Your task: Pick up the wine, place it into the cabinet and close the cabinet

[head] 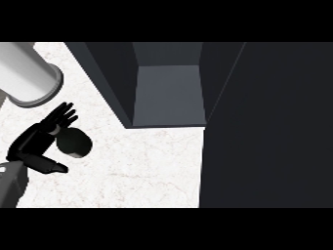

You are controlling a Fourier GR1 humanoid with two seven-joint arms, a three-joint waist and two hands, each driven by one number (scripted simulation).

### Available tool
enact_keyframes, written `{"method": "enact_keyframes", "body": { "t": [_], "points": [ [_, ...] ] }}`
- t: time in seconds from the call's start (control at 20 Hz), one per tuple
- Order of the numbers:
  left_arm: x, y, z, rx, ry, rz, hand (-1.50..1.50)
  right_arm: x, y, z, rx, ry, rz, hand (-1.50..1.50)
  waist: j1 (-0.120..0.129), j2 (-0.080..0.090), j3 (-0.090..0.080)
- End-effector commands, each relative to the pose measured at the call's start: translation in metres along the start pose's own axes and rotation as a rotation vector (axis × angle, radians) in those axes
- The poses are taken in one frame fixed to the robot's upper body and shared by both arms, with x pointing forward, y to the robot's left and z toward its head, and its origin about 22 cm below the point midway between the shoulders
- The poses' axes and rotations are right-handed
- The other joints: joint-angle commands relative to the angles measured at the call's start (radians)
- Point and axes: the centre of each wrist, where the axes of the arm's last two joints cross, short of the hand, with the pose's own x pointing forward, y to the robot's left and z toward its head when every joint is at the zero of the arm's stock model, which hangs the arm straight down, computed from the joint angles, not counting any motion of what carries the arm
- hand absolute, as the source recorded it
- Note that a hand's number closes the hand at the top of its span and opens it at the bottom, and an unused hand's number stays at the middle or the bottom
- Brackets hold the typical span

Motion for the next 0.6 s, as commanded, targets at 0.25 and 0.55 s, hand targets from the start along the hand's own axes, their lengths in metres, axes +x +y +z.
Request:
{"method": "enact_keyframes", "body": {
  "t": [0.25,0.55],
  "points": [
    [-0.021,-0.011,-0.003,-0.104,-0.101,0.102,-1.50,0.022,-0.002,0.008,0.017,-0.065,-0.033,-1.50,0.003,0.002,0.000],
    [-0.019,-0.014,-0.015,-0.152,-0.094,0.152,1.50,0.020,-0.003,0.019,0.014,-0.071,-0.041,-1.50,-0.010,0.001,0.000]
  ]
}}
